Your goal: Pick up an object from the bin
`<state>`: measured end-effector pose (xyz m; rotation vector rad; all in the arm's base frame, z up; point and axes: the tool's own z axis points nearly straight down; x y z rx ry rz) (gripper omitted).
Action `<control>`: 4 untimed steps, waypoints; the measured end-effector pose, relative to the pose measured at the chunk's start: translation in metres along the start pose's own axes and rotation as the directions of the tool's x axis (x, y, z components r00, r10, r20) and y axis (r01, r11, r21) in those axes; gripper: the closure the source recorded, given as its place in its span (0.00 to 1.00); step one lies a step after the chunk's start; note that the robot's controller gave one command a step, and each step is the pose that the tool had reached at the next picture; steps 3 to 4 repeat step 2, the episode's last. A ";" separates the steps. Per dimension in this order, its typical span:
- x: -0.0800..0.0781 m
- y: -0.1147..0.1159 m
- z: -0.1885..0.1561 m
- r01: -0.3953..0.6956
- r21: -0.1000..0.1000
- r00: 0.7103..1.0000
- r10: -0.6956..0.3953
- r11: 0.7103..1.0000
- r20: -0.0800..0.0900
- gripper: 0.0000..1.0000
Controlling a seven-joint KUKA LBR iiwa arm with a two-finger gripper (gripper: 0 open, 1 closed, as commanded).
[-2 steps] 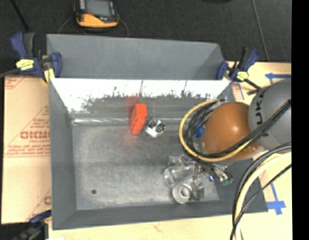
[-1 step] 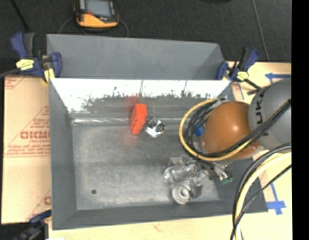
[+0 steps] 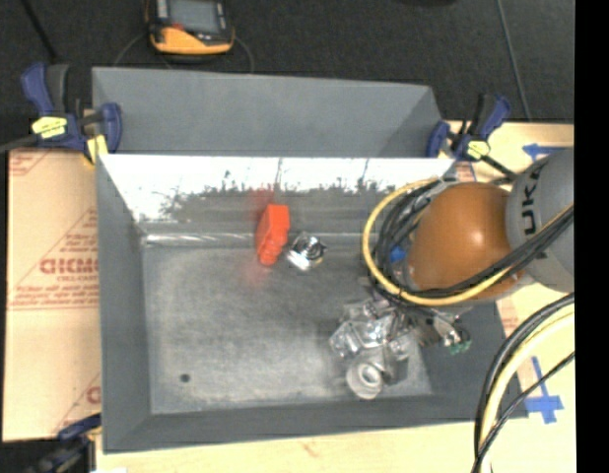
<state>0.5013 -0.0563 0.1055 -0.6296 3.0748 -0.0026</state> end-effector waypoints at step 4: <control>-0.001 -0.003 -0.094 -0.007 0.001 1.000 0.007 1.000 0.002 1.00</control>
Offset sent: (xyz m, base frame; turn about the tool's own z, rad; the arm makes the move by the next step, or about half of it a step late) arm 0.0000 0.0000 0.0375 0.0000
